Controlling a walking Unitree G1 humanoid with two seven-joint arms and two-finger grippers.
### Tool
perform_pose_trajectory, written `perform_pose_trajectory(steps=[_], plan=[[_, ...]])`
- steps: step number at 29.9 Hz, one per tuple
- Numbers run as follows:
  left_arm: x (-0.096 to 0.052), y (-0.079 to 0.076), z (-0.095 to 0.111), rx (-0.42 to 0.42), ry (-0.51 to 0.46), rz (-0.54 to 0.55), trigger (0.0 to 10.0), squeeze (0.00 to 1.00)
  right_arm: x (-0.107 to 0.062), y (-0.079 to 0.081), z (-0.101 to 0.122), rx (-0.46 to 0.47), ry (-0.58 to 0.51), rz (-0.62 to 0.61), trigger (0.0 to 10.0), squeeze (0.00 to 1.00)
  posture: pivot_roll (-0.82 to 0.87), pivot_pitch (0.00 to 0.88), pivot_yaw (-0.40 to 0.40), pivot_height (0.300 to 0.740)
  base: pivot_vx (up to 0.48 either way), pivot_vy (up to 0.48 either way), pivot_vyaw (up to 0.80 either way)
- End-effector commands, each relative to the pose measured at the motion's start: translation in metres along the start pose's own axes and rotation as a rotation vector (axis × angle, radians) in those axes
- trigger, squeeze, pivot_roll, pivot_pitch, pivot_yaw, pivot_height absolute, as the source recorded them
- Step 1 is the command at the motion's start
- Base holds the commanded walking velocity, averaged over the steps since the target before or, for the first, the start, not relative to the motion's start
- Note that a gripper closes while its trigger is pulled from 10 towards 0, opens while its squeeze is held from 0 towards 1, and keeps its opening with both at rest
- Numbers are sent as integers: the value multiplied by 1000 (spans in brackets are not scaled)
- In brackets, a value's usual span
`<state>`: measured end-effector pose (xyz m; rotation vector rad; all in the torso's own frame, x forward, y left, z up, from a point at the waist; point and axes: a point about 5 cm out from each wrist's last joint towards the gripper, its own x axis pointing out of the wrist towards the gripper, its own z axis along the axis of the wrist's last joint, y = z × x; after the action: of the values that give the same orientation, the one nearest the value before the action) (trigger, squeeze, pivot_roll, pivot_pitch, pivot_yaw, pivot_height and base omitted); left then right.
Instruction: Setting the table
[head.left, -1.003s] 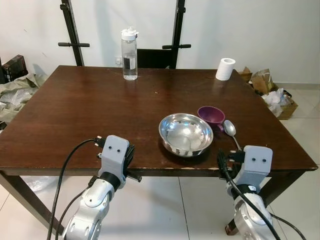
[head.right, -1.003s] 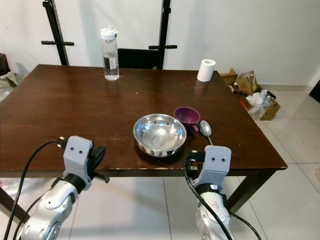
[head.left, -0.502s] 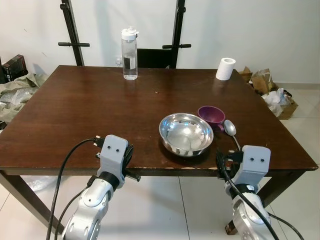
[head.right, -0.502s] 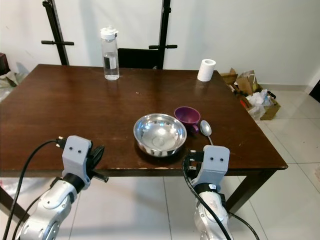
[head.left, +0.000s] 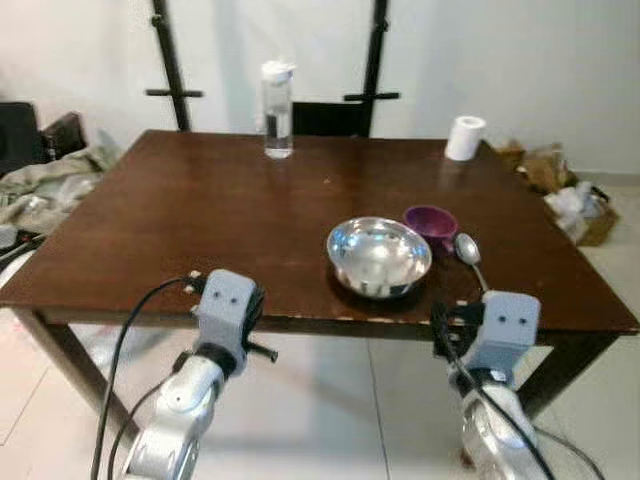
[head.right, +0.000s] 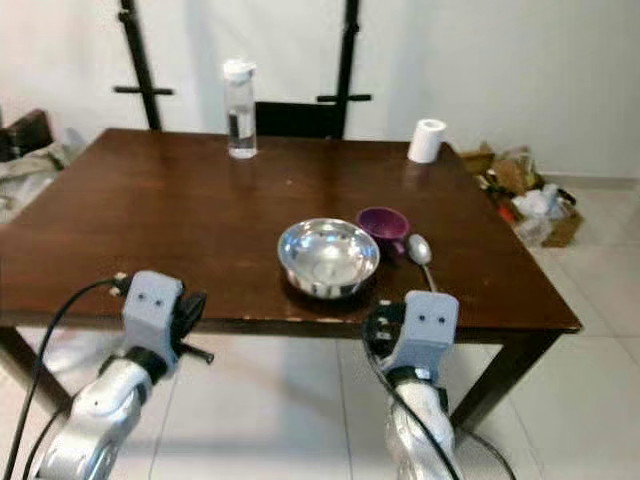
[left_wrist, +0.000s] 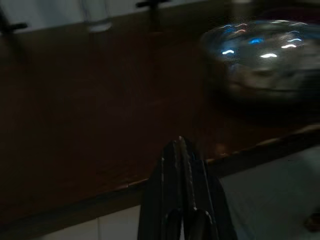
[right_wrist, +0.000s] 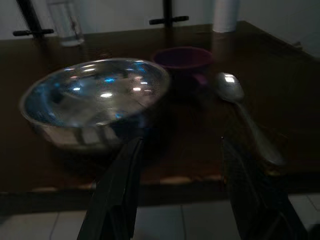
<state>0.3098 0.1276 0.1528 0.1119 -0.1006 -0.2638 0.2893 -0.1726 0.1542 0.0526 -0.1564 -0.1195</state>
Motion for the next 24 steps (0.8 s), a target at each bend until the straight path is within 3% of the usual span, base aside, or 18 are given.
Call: perform_pose_trajectory(steps=[1,24], plan=[[-1,-1,-4,8,14,-5,10000,0,-3,-3,-6,4,19,-17,10000,0,13,78,42,740,-322,0,0],[0,-2,-4,10,16,-10,10000,0,-5,-2,-7,-1,21,-10,10000,0,9,88,44,740,-311,0,0]])
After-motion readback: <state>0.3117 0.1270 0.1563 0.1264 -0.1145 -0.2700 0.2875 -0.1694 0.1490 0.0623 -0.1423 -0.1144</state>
